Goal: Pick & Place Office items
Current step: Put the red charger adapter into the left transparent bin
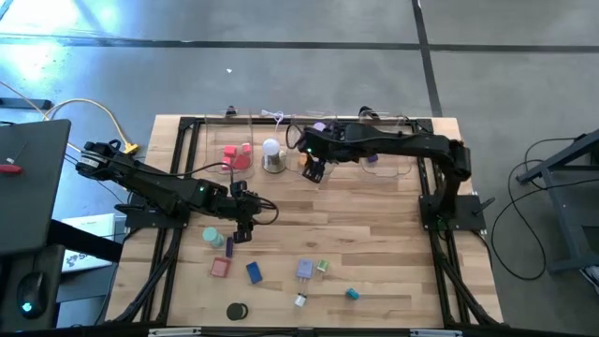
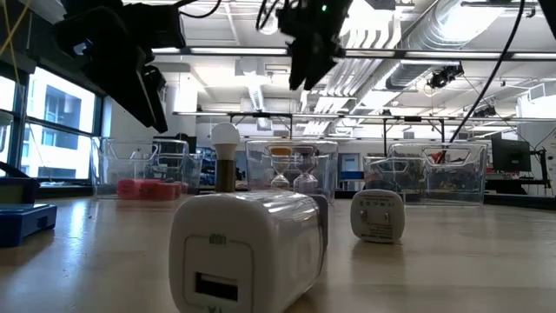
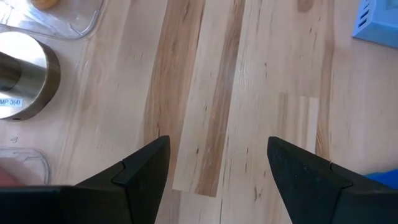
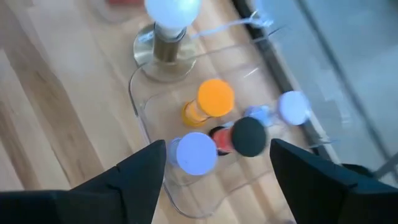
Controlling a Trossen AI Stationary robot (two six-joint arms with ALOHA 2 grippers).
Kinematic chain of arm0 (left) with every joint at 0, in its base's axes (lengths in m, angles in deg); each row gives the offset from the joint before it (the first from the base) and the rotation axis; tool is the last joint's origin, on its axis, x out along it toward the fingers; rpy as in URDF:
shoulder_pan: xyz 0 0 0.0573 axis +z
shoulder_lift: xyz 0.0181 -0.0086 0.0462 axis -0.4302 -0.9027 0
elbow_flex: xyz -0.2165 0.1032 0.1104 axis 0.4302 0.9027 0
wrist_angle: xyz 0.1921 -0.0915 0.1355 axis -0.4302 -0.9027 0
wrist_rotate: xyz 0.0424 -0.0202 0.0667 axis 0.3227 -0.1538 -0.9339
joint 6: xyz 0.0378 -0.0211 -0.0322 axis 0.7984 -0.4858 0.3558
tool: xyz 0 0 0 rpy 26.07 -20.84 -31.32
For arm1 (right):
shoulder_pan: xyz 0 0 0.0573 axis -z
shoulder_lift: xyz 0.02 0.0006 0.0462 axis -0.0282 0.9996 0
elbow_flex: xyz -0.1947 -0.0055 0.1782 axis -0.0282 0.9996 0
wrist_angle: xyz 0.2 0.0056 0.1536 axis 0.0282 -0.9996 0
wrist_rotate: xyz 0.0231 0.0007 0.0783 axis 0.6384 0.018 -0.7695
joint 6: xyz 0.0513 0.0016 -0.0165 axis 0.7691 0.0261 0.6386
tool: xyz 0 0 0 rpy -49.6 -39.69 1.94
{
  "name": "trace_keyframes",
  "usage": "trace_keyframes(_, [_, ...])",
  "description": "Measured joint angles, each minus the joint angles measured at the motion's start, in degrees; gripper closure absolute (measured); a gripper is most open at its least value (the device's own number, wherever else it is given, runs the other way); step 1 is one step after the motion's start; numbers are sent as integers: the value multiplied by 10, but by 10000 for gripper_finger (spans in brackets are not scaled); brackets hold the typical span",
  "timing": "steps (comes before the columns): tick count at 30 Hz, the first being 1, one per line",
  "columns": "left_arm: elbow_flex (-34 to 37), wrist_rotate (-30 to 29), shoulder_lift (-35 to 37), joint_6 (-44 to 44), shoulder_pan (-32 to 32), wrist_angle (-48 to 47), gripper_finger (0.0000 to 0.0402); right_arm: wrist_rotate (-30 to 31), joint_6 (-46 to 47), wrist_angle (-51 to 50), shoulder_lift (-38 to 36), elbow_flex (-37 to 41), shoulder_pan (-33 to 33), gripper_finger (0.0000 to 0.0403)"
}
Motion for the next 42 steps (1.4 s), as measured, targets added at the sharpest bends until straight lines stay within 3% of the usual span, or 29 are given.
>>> trace_keyframes(3, [0, 0, 0, -3, 0, 5, 140, 34, 0, -1, -23, 0, -17, 125])
trace_keyframes(9, [0, 0, 0, -10, 0, 4, 140, 47, 27, -15, -63, 0, -55, 125])
trace_keyframes(15, [0, 0, 0, -11, 0, 4, 140, 82, 78, -83, -81, 0, -123, 125])
trace_keyframes(20, [0, 5, 0, -16, 0, -5, 140, 177, 168, -165, -90, 0, -199, 125])
trace_keyframes(26, [0, 98, 0, -27, 0, -21, 140, 238, 337, -276, -89, 1, -308, 125])
trace_keyframes(31, [-9, 142, 6, -35, 0, -63, 140, 307, 448, -291, -88, 36, -393, 125])
trace_keyframes(36, [-37, 135, 30, -84, 0, -121, 140, 365, 481, -277, -89, 73, -441, 125])
trace_keyframes(42, [-39, 139, 48, -260, 2, -145, 140, 393, 483, -262, -88, 105, -436, 125])
